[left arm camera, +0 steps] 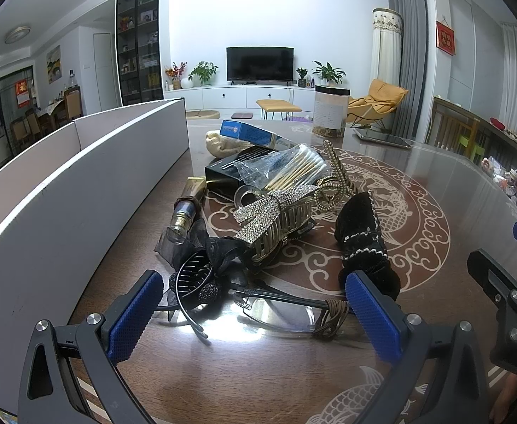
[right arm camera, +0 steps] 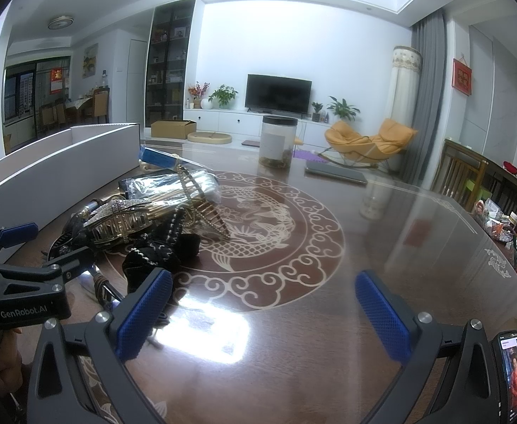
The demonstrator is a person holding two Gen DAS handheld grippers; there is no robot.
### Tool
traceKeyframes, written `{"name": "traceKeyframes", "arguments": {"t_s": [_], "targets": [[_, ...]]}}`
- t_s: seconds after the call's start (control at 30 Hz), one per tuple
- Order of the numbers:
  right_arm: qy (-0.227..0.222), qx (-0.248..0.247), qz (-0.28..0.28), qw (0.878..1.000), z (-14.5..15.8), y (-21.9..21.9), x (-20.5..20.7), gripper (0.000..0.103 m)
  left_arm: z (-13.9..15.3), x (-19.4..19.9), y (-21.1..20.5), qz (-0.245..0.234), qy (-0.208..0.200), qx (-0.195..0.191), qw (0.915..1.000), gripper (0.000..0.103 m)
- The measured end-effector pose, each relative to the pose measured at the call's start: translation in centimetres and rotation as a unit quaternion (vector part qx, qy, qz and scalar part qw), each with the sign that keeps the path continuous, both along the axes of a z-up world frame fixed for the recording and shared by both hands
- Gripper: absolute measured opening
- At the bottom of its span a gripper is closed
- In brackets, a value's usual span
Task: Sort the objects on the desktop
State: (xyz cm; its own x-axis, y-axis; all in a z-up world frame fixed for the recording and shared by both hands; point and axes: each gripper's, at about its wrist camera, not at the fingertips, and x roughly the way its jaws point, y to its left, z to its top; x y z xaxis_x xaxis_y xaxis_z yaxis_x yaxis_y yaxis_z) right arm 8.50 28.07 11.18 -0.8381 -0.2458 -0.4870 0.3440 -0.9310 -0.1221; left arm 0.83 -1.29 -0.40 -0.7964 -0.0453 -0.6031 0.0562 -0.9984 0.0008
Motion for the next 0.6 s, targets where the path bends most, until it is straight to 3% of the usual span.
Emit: {"name": "traceKeyframes", "arguments": {"t_s": [0.6], "targets": [[0.0,0.0,0.0,1.0,0.01,0.01,0.01,0.103,-0.13,0.01,0.0,0.003,-0.001,0.002,1.0,0.103]]}}
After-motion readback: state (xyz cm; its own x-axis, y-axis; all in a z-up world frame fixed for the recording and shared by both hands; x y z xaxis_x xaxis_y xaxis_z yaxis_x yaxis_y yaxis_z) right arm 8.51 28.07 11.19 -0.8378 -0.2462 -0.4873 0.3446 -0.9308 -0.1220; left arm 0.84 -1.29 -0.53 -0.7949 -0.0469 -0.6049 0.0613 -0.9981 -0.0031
